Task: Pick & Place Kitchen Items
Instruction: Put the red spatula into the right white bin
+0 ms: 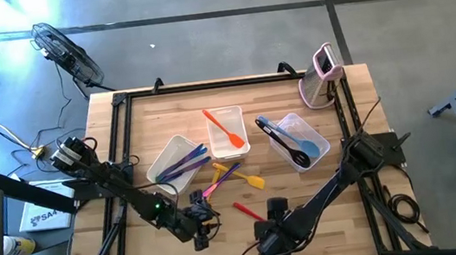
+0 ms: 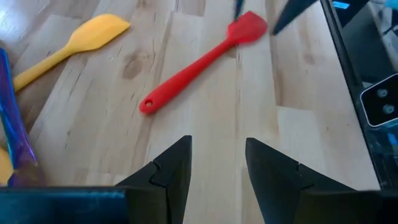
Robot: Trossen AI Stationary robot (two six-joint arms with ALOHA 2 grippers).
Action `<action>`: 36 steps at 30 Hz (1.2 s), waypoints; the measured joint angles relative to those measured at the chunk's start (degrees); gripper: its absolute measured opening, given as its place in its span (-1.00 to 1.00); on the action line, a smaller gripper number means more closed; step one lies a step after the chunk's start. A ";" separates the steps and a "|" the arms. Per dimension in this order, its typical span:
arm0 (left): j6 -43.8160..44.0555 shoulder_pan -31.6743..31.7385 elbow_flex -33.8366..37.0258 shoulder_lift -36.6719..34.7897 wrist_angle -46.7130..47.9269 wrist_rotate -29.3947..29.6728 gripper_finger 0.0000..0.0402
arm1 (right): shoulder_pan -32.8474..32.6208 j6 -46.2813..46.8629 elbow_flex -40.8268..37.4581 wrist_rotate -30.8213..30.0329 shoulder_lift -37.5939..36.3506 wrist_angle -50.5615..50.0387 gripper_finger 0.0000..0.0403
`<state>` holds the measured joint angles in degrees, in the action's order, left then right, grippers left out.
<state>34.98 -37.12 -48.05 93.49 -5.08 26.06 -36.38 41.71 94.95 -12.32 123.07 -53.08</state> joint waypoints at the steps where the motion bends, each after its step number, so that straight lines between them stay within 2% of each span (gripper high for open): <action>1: 0.00 0.00 0.00 -0.02 -0.31 -0.18 -0.26 | 0.07 -0.04 -0.03 -0.98 0.35 -0.55 0.07; 9: -0.20 0.00 0.00 -0.02 -0.96 -1.97 -0.26 | 0.48 0.63 0.02 0.12 3.46 -0.11 0.07; 17: -0.20 0.00 0.00 -0.02 -0.85 -3.23 -0.26 | 1.37 7.02 -0.24 0.50 4.41 -2.75 0.07; 25: -0.20 0.00 0.00 -0.04 -1.00 -6.51 -0.26 | 3.10 14.62 -8.15 9.84 3.34 4.75 0.07; 29: -0.19 0.00 0.00 -0.07 -1.02 -7.28 -0.26 | 2.78 14.86 -9.26 10.22 3.12 6.96 0.06; 32: -0.17 0.00 0.00 -0.07 -1.02 -7.28 -0.26 | 2.88 15.28 -9.30 10.87 3.12 7.17 -0.05; 36: -0.17 0.00 0.00 -0.07 -1.26 -7.25 -0.26 | 2.95 15.56 -9.32 11.38 3.11 6.92 -0.36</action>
<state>34.81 -37.12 -48.05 93.43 -6.35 18.81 -33.43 57.27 85.62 -0.94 126.18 -46.16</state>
